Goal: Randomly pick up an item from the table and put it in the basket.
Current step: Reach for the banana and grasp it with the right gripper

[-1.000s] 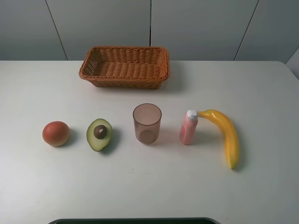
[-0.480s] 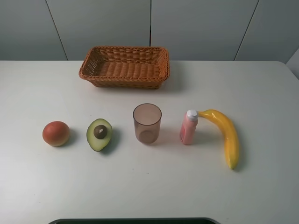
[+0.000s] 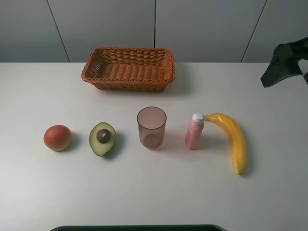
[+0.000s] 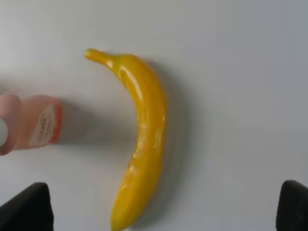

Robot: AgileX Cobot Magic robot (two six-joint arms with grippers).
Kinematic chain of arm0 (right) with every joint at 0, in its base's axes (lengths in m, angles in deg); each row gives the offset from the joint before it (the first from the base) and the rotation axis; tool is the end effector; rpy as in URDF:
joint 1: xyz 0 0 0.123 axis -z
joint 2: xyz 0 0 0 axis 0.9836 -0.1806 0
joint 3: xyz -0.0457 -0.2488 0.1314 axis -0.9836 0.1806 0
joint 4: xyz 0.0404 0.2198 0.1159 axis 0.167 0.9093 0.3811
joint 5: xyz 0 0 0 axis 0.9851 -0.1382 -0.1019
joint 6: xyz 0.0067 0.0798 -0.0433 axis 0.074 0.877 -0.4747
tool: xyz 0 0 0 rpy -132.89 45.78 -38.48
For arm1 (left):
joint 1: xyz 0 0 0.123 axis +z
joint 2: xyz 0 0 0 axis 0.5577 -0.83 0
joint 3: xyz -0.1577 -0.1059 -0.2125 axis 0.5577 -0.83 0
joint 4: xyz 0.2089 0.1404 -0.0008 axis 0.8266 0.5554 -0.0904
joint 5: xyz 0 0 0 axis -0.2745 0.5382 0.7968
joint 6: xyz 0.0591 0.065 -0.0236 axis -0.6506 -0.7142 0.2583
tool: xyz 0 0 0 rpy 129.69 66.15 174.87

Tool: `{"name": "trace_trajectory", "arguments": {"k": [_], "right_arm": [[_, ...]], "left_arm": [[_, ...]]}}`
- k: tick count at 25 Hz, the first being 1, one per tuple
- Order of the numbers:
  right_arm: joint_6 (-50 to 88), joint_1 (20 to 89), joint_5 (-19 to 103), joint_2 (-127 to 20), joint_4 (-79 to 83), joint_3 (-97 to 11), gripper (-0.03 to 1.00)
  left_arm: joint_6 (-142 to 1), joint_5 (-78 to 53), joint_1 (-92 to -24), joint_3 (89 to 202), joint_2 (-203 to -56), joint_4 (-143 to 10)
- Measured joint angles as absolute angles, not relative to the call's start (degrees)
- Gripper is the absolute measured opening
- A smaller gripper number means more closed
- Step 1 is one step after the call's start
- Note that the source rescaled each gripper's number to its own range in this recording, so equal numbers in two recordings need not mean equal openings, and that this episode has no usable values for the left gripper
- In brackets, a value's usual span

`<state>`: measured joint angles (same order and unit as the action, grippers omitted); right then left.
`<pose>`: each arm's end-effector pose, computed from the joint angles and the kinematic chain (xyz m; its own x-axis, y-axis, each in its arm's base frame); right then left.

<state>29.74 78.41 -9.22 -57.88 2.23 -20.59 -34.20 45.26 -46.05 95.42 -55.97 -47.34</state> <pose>0.2480 0.0169 0.2768 -0.9477 -0.1597 -0.2762 -0.1900 0.9780 0.0864 -0.0054 0.0095 0.2788 -0.4522 0.1001 -0.8863 0.1335 0.9901 0.0437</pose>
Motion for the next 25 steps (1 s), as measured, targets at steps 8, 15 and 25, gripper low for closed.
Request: {"name": "trace_trajectory", "arguments": {"k": [8,15,25], "right_arm": [[29.74,72.21,-2.62,-72.91,2.23,-20.59,1.0],[30.22,71.71,1.82,-84.42,1.65,-20.64,1.0],[30.56,71.71,7.22,-90.03,1.65,-17.15,1.0]], "left_arm": [[-34.2,45.26,-46.05,95.42,-55.97,-47.34],[-34.2,45.26,-46.05,95.42,-55.97,-47.34],[-34.2,45.26,-46.05,95.42,-55.97,-47.34]]}}
